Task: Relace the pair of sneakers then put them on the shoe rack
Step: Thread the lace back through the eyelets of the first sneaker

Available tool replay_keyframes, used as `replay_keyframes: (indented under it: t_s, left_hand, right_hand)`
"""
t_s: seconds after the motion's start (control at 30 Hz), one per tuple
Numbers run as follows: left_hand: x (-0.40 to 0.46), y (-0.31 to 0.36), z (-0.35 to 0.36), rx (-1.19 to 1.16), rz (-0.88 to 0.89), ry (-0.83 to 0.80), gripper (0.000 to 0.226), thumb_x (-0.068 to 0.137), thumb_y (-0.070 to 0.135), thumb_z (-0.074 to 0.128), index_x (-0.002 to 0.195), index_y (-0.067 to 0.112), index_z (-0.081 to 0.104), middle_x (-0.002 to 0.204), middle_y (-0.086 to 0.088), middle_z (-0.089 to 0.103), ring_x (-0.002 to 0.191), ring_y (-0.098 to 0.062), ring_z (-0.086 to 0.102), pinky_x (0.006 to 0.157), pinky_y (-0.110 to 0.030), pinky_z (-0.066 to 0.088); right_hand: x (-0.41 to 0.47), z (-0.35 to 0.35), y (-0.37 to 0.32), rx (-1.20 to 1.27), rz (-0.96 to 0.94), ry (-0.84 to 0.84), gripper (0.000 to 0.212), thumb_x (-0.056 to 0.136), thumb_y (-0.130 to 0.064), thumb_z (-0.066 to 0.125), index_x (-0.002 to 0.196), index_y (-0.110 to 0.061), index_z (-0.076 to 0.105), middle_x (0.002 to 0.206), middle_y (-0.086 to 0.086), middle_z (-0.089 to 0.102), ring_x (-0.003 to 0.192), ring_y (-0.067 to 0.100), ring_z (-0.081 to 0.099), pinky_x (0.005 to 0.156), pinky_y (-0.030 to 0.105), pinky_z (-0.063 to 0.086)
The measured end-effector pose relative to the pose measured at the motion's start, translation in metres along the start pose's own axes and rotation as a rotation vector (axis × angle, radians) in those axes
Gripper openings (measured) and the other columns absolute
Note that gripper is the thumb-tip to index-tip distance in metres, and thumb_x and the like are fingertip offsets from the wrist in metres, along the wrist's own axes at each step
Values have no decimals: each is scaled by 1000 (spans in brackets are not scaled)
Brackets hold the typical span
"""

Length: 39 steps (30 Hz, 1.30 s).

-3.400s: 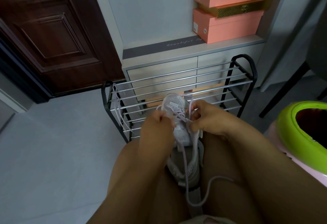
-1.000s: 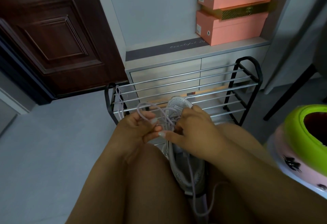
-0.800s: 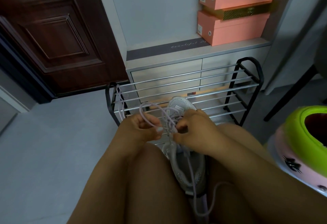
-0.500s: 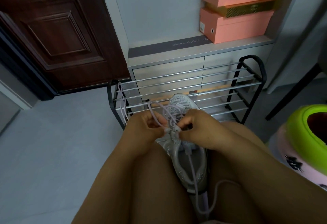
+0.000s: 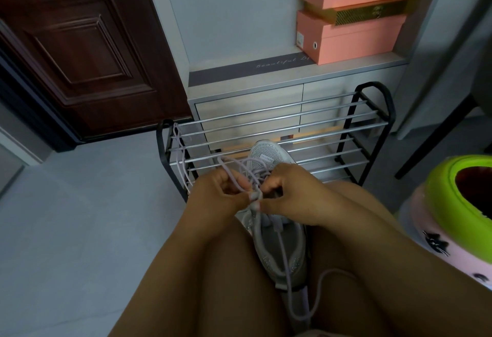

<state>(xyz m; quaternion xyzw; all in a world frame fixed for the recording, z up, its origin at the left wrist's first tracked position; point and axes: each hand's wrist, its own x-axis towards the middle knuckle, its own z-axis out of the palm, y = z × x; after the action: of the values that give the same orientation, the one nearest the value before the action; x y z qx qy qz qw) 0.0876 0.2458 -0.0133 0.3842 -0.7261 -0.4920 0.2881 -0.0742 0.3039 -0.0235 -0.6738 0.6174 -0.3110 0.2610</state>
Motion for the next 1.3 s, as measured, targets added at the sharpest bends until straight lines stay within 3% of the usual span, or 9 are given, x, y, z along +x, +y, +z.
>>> replay_keyframes:
  t_s: [0.3, 0.43, 0.5, 0.63, 0.77, 0.93, 1.07, 1.17, 1.3]
  left_hand:
    - [1, 0, 3, -56, -53, -32, 5, 83, 3, 67, 80, 6, 66, 68, 3, 68, 56, -2, 63, 54, -11, 49]
    - [-2, 0, 2, -34, -48, -107, 5, 83, 15, 69, 84, 10, 69, 73, 4, 70, 65, 0, 64, 61, -10, 49]
    - [-1, -2, 1, -52, -60, -137, 16, 73, 13, 77, 87, 11, 69, 82, -1, 72, 76, -10, 68, 67, -17, 54]
    - [-1, -4, -3, 9, -77, -180, 30, 66, 8, 83, 91, 13, 67, 90, -8, 72, 86, -26, 68, 80, -36, 58]
    - [-2, -6, -1, 55, -71, -141, 27, 71, 5, 78, 88, 20, 65, 85, -3, 69, 76, -12, 65, 73, -23, 55]
    - [-3, -7, 4, 78, -127, -69, 42, 71, 8, 77, 104, 21, 55, 87, 3, 67, 70, -4, 63, 69, -24, 54]
    - [-4, -8, 4, 92, -108, -9, 36, 74, 9, 75, 96, 28, 53, 86, 3, 69, 74, -4, 66, 68, -19, 55]
    - [-3, -11, 2, 90, -118, -18, 37, 74, 8, 75, 98, 26, 54, 89, 1, 70, 79, -8, 68, 74, -25, 57]
    - [-4, -10, -1, 52, -134, -27, 39, 75, 5, 74, 104, 23, 56, 92, 3, 70, 79, -3, 68, 68, -15, 53]
  right_hand:
    - [0, -5, 3, 43, 40, -59, 4, 79, -18, 74, 82, -17, 72, 75, -9, 61, 65, 1, 56, 59, 10, 42]
    - [-1, -2, 1, 26, 35, -28, 25, 82, -16, 70, 70, -34, 59, 71, -15, 55, 65, -3, 54, 58, 9, 40]
    - [0, -2, 1, 13, 38, -26, 24, 83, -19, 69, 70, -37, 59, 72, -15, 57, 67, -1, 56, 59, 10, 41]
    - [2, 1, 1, -60, 30, -33, 9, 87, -19, 64, 80, -23, 69, 72, -14, 55, 67, 1, 53, 60, 13, 39]
    - [3, -2, 3, -56, 57, 27, 6, 85, -10, 64, 84, -12, 69, 80, -13, 47, 75, 7, 51, 65, 14, 39]
    - [0, -10, 4, -16, 16, 89, 18, 81, -5, 66, 75, -21, 61, 80, -12, 46, 72, 2, 48, 66, 11, 37]
    - [-3, -4, -3, -236, -91, 103, 8, 86, -17, 60, 82, -13, 65, 84, -3, 53, 81, 13, 50, 75, 30, 45]
    - [-1, 3, -3, -397, -80, 8, 18, 92, -34, 53, 91, -21, 65, 91, -8, 45, 94, 10, 41, 85, 29, 38]
    - [0, -11, 2, -134, -136, -17, 15, 88, -17, 61, 78, -10, 69, 80, -4, 48, 79, 0, 45, 75, 19, 36]
